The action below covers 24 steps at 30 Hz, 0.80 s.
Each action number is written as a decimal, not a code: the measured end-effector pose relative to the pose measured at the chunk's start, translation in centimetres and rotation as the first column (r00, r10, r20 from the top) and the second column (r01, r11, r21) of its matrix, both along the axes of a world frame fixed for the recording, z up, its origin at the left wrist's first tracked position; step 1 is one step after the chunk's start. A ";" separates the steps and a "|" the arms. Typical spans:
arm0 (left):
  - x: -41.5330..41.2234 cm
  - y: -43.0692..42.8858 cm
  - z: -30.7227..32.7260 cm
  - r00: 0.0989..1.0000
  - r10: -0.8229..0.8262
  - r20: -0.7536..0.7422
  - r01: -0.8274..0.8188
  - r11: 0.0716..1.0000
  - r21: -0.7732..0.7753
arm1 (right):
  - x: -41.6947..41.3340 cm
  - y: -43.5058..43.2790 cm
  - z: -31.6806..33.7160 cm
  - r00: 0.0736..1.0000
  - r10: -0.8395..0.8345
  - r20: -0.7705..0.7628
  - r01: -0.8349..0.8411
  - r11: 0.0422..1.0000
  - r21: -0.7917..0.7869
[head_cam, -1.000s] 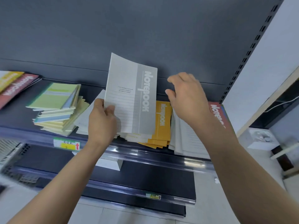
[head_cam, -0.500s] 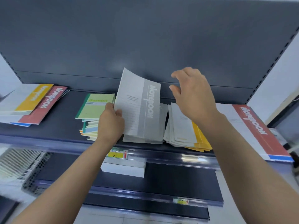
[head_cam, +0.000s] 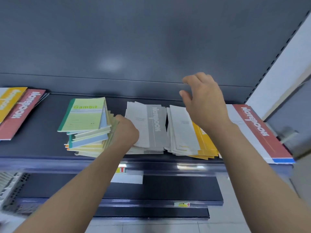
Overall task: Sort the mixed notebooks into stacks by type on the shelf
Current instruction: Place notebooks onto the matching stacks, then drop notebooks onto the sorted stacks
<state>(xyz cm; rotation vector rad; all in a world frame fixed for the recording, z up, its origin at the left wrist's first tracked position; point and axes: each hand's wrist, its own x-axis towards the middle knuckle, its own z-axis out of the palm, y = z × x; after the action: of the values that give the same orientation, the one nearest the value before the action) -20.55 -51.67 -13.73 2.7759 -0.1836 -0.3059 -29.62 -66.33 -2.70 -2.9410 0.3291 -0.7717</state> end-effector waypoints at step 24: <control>0.3 16.4 10.1 0.606 -0.100 0.789 -0.029 0.989 0.147 | 8.0 14.8 2.7 0.902 0.422 -0.090 -0.430 0.897 -0.100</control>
<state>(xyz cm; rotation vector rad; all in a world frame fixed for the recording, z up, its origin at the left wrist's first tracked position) -20.23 -35.31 -3.63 2.8366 -0.4407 1.0014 -21.67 -51.56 0.02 -2.9788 -0.3664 -0.6480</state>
